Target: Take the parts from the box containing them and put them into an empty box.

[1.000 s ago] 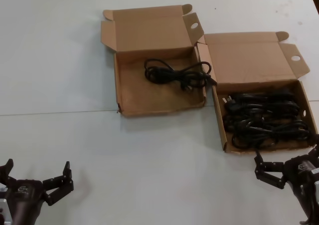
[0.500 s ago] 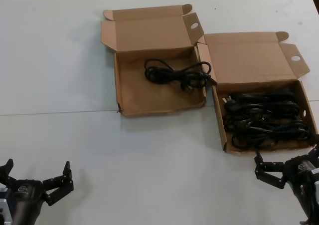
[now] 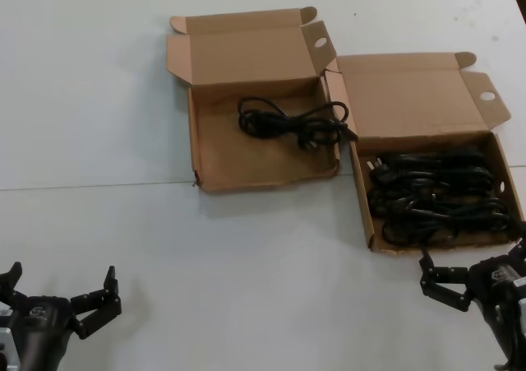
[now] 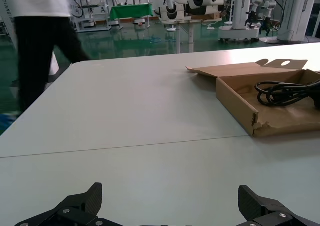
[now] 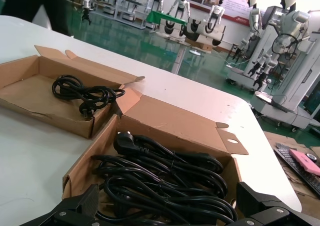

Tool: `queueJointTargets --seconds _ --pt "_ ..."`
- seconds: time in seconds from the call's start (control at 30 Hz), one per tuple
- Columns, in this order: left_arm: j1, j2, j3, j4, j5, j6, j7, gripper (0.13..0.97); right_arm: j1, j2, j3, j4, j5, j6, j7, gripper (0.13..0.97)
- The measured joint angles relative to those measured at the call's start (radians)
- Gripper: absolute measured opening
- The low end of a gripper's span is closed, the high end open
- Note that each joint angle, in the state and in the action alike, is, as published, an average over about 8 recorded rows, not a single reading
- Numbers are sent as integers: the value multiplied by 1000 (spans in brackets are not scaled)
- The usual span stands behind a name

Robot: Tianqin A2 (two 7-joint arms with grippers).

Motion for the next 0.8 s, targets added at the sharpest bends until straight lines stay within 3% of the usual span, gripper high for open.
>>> queueJointTargets --seconds 0.8 --pt "0 0 0 0 0 0 0 966 0 0 0 0 0 0 0 966"
